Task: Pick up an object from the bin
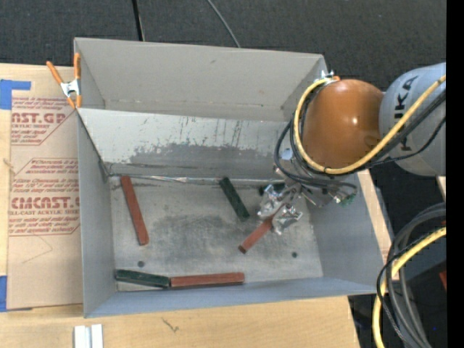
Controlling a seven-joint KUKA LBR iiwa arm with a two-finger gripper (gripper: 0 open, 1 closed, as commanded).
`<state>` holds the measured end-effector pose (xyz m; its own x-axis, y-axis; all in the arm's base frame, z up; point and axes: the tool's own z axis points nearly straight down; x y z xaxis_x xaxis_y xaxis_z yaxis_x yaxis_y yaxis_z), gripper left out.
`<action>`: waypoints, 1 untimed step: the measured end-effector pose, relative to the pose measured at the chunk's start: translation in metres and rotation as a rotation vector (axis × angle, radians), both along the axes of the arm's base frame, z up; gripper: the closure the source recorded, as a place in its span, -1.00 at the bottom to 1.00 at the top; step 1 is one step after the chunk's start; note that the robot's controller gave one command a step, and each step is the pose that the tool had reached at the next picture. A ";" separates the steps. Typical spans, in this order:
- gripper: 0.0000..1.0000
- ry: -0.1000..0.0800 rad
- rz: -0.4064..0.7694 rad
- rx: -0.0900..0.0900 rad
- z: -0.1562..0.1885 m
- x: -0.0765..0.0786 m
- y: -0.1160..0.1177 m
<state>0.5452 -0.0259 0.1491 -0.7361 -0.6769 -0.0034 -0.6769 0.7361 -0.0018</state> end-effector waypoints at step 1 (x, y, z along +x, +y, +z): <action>1.00 0.000 0.000 0.000 0.005 0.000 0.000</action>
Offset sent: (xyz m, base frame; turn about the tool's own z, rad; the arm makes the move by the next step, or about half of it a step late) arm 0.0000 0.0000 0.0327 0.0000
